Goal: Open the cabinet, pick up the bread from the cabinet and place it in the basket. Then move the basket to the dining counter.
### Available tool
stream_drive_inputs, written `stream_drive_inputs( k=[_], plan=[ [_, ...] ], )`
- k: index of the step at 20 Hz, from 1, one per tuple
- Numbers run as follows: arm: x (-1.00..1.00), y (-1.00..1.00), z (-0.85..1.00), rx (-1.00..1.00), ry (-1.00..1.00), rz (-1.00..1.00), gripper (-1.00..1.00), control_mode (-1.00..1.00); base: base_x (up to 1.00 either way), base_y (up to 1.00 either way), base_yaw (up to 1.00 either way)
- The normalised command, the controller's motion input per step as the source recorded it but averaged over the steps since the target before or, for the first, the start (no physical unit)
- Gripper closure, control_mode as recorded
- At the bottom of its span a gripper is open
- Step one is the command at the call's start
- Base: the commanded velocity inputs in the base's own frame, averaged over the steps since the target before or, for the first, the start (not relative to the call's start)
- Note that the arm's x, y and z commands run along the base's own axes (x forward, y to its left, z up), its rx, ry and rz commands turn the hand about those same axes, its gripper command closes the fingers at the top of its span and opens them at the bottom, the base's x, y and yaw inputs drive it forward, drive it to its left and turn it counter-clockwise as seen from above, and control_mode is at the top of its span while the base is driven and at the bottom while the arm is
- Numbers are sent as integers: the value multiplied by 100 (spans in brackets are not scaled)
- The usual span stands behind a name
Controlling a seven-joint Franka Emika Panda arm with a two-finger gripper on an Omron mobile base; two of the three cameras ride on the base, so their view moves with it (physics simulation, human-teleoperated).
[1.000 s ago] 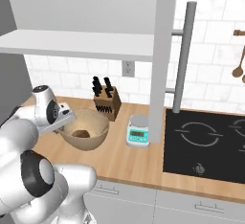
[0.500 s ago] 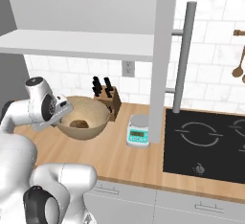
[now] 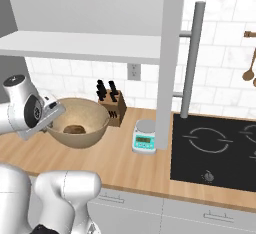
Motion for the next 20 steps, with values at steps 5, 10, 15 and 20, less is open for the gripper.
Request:
stream_drive_inputs(
  k=[5, 10, 15, 20],
  plan=[
    [0, 0, 0, -1, 0, 0, 100, -100, 0, 0, 0],
    [0, 0, 0, 0, 0, 0, 100, -100, 0, 0, 0],
    [0, 0, 0, 0, 0, 0, 100, -100, 0, 0, 0],
    [0, 0, 0, 0, 0, 0, 100, 100, -75, 0, 5]
  ],
)
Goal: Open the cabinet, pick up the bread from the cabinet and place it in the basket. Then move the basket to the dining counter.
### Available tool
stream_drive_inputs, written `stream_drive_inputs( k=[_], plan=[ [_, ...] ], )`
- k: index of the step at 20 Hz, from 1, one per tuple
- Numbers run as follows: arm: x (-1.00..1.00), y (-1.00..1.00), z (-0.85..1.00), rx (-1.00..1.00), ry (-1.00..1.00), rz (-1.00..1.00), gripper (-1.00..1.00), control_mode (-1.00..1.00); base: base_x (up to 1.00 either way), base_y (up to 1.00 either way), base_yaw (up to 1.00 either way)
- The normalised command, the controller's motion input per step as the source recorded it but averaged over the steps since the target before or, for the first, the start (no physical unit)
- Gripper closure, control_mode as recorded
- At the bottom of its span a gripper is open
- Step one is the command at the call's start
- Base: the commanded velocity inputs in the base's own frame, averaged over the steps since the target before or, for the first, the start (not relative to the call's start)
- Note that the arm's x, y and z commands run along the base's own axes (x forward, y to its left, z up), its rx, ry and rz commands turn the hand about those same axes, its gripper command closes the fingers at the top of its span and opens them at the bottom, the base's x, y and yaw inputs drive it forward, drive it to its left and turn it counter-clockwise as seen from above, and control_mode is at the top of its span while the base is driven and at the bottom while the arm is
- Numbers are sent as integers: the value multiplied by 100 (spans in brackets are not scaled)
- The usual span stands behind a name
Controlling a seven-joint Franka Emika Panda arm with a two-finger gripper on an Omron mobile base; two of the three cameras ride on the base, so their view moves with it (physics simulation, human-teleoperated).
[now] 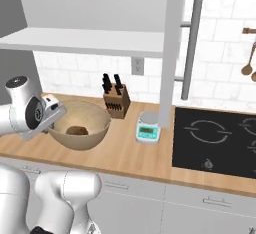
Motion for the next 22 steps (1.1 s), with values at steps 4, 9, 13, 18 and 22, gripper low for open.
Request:
stream_drive_inputs(
  k=[4, 9, 13, 18, 22],
  plan=[
    [0, 0, 0, 0, 0, 0, 100, 100, -100, 0, 6],
    [0, 0, 0, 0, 0, 0, 100, 100, -100, -5, 1],
    [0, 0, 0, 0, 0, 0, 100, 100, -94, -3, -2],
    [0, 0, 0, 0, 0, 0, 100, 100, -17, 7, -49],
    [0, 0, 0, 0, 0, 0, 100, 100, 0, 27, -72]
  ],
)
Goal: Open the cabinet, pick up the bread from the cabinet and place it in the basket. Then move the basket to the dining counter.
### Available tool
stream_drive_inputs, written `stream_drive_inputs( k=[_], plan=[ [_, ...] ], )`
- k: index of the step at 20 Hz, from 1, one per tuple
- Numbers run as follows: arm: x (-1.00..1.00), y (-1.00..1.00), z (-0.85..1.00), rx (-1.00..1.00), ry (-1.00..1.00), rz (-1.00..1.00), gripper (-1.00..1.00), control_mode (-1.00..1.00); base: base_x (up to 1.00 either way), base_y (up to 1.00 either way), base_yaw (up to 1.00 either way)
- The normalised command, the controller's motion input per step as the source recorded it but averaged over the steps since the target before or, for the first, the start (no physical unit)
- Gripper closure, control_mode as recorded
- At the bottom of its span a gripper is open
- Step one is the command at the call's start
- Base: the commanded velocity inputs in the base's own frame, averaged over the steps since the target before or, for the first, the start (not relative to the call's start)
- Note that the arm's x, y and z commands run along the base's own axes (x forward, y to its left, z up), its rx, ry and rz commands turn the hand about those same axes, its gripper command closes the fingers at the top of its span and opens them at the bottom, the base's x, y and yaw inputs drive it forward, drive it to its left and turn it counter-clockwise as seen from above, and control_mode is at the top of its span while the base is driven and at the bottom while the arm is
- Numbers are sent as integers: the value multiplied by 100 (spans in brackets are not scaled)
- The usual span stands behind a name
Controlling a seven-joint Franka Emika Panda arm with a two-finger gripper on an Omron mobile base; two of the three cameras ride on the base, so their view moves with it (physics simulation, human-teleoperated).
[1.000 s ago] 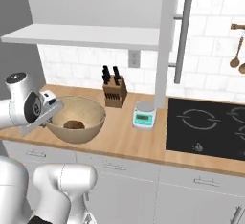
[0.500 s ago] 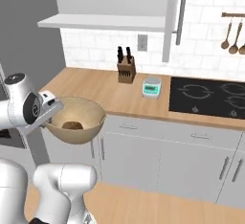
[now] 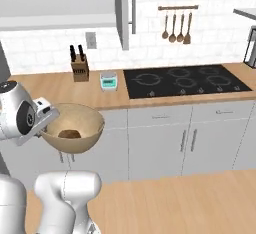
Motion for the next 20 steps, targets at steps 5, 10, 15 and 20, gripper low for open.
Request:
stream_drive_inputs(
  k=[5, 10, 15, 20],
  plan=[
    [0, 0, 0, 0, 0, 0, 100, 100, 0, 31, -88],
    [0, 0, 0, 0, 0, 0, 100, 100, 0, 33, -92],
    [0, 0, 0, 0, 0, 0, 100, 100, 0, 32, -94],
    [0, 0, 0, 0, 0, 0, 100, 100, 0, 31, -95]
  ],
)
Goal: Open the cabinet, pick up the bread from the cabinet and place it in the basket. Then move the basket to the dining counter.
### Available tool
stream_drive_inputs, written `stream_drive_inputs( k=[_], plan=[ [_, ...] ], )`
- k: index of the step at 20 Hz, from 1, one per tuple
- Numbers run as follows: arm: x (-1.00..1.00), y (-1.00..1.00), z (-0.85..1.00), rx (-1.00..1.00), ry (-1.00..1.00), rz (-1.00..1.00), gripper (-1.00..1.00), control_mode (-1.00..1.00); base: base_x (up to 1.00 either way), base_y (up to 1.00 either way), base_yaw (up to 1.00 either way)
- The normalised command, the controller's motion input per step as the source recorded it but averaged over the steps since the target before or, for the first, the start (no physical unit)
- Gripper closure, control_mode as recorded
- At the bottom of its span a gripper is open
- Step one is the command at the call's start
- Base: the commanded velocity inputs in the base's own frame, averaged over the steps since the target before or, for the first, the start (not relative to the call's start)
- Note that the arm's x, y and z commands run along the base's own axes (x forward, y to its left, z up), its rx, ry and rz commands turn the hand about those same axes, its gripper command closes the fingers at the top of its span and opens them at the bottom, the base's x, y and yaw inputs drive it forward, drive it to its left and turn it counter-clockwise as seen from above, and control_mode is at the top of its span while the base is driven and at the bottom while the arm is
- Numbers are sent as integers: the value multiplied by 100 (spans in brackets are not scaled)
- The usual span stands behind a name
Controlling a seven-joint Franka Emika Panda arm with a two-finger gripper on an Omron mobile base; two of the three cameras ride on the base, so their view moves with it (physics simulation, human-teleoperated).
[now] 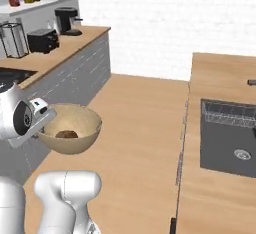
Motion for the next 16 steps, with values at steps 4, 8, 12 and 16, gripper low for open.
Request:
stream_drive_inputs(
  k=[4, 8, 12, 16],
  plan=[
    [0, 0, 0, 0, 0, 0, 100, 100, 0, 29, -96],
    [0, 0, 0, 0, 0, 0, 100, 100, 0, 28, -97],
    [0, 0, 0, 0, 0, 0, 100, 100, 0, 29, -97],
    [0, 0, 0, 0, 0, 0, 100, 100, 2, 33, -95]
  ],
)
